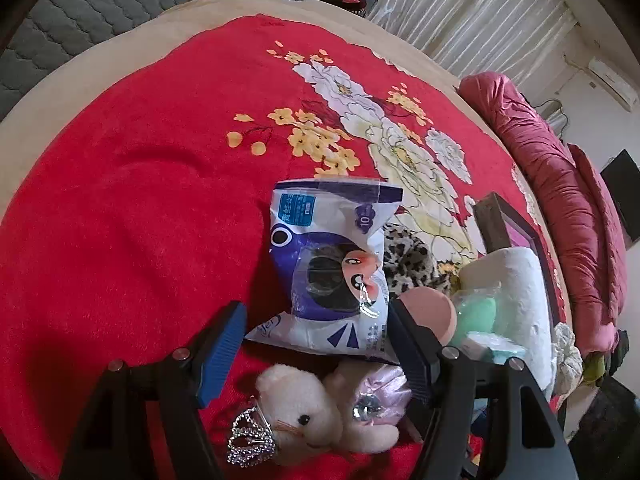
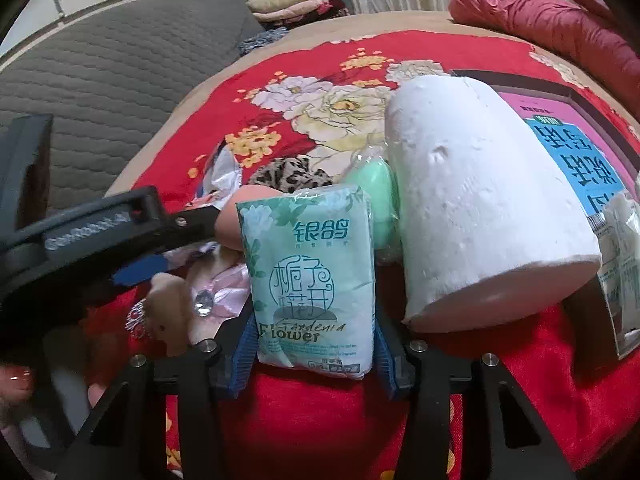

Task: Organize soft objects
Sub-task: 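Lift the tissue pack with right tool toward the tray while left tool carries the snack bag there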

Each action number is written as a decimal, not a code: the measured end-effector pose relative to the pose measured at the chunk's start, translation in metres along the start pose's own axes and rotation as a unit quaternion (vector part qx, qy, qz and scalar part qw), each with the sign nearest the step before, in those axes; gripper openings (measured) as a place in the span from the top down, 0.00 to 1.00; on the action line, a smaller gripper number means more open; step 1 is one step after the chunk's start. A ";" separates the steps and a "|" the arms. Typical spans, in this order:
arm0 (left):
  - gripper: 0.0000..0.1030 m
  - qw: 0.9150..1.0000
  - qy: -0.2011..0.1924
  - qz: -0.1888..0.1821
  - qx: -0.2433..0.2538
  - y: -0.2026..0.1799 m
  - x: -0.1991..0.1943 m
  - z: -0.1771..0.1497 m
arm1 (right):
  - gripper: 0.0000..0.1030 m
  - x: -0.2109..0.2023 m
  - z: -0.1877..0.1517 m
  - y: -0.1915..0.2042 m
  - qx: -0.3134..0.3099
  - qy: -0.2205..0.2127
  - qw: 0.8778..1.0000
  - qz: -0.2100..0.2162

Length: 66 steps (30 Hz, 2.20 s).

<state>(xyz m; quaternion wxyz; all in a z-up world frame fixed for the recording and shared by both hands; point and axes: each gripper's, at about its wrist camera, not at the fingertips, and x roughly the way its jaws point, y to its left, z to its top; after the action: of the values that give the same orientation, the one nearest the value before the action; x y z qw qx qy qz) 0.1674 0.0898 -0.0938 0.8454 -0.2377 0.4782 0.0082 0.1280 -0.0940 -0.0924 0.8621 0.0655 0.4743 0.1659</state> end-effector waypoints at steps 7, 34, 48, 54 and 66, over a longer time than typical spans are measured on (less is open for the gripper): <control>0.39 1.000 -0.011 -0.009 -0.001 0.003 -0.001 -0.002 | 0.51 -0.013 -0.002 0.009 -0.034 -0.014 0.999 0.005; 0.42 0.994 -0.103 0.004 0.024 -0.009 -0.082 -0.026 | 0.51 -0.064 0.004 0.010 -0.065 -0.054 0.996 0.021; 0.42 0.990 -0.112 0.007 0.081 -0.062 -0.107 -0.048 | 0.51 -0.115 0.009 -0.008 -0.069 -0.110 0.991 0.013; 0.42 0.989 -0.109 0.013 0.103 -0.083 -0.113 -0.054 | 0.51 -0.126 0.012 -0.026 -0.053 -0.122 0.991 0.011; 0.42 0.984 -0.106 0.012 0.143 -0.118 -0.120 -0.069 | 0.51 -0.155 0.019 -0.074 0.000 -0.146 0.989 0.003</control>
<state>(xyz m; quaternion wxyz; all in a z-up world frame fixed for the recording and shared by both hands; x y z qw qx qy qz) 0.0752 -0.0179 0.0203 0.9164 -0.1065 0.3850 -0.0247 0.0843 -0.2168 0.0213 0.9216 0.0905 0.3433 0.1570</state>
